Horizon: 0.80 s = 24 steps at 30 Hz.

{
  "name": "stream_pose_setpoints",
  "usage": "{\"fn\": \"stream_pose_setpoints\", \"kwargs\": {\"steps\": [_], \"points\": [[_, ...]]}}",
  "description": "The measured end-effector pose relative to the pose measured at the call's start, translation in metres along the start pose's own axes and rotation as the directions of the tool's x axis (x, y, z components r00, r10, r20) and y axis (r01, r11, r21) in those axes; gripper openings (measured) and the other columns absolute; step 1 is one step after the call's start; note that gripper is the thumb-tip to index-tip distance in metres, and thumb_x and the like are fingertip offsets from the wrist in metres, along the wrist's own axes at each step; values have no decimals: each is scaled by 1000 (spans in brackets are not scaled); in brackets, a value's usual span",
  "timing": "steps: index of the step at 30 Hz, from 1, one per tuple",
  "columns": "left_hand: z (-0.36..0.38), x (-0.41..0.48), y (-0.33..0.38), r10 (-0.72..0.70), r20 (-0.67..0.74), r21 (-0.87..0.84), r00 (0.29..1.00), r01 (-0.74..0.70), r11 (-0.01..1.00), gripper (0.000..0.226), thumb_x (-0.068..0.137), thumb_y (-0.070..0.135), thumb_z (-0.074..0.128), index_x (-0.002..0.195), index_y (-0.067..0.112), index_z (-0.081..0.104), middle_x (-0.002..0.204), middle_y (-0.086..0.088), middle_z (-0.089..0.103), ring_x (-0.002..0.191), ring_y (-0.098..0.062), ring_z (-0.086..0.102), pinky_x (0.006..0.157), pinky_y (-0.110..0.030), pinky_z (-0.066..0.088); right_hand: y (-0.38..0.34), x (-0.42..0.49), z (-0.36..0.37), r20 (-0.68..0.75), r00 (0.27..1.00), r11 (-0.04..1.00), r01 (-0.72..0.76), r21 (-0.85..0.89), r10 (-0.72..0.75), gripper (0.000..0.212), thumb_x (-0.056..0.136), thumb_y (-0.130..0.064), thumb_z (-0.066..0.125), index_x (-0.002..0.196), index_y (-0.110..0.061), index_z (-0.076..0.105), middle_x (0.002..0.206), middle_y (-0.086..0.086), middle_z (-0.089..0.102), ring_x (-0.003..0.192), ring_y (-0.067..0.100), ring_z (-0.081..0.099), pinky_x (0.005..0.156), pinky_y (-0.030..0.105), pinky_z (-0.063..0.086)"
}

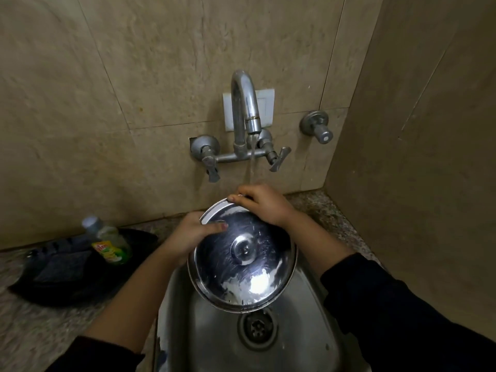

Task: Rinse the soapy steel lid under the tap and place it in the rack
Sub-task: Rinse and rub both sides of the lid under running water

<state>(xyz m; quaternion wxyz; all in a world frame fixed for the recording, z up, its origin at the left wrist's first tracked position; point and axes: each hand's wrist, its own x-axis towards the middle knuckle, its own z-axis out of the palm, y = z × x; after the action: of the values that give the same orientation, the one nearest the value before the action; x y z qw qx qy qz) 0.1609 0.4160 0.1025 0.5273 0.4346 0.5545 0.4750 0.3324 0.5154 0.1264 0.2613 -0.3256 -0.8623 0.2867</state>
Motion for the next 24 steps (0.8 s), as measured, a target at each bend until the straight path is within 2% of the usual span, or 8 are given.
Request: {"fn": "stream_pose_setpoints", "kwargs": {"steps": [3,5,10,14,17,20,22,24], "points": [[-2,-5,-11,29,-123,-57,992,-37,998,16,77,5,72,93,9,75,94,-17,75,87,-35,70,78,-43,57,25,-13,-9,-76,989,987,-117,108,126,35,94,-35,56,65,-17,56,62,-5,54,59,2,48,65,30,42],[-3,-6,-16,32,-156,-72,987,-44,996,13,78,6,72,90,12,75,90,-15,76,84,-33,72,73,-40,58,28,-14,-10,-99,985,989,-142,30,144,36,95,-38,52,75,-8,60,71,7,60,67,14,54,69,37,44],[12,-5,-13,100,-139,-43,985,-107,993,18,78,6,71,96,10,74,89,-8,77,81,-24,73,69,-32,58,1,-2,3,-52,994,990,94,-110,-100,25,96,-31,51,92,-10,64,87,6,67,80,18,60,70,31,43],[0,-13,-26,-2,-348,-281,938,-102,954,15,78,11,72,93,9,74,91,-13,76,81,-31,72,70,-40,59,34,-32,-6,-334,915,964,-258,-56,226,28,100,-29,42,101,-10,64,98,12,69,91,30,62,76,40,48],[9,-14,-38,-71,-421,-341,904,-86,936,16,80,16,72,94,8,73,93,-16,76,86,-35,71,76,-44,57,43,-66,28,-462,834,895,-416,-163,303,31,101,-25,38,119,-9,57,118,16,60,109,32,56,89,41,46],[25,-13,-44,-134,-474,-356,870,-51,933,30,88,38,63,94,10,72,90,-12,76,85,-30,71,72,-39,58,44,-80,49,-503,796,760,-545,-353,337,56,100,-40,31,148,-14,24,156,10,27,143,28,23,117,44,16],[31,-13,-45,-172,-482,-372,859,-22,928,42,90,50,53,93,12,71,80,-4,77,73,-20,73,58,-30,57,45,-74,46,-446,825,710,-542,-449,347,68,98,-52,24,152,-14,10,162,8,8,149,25,3,118,43,-4],[39,-13,-44,-202,-486,-401,850,-12,916,42,93,49,50,90,12,70,69,3,76,60,-12,72,46,-22,52,37,-59,46,-351,878,707,-472,-527,324,73,97,-56,22,152,-12,3,162,9,-1,149,24,-5,117,43,-7]]}}
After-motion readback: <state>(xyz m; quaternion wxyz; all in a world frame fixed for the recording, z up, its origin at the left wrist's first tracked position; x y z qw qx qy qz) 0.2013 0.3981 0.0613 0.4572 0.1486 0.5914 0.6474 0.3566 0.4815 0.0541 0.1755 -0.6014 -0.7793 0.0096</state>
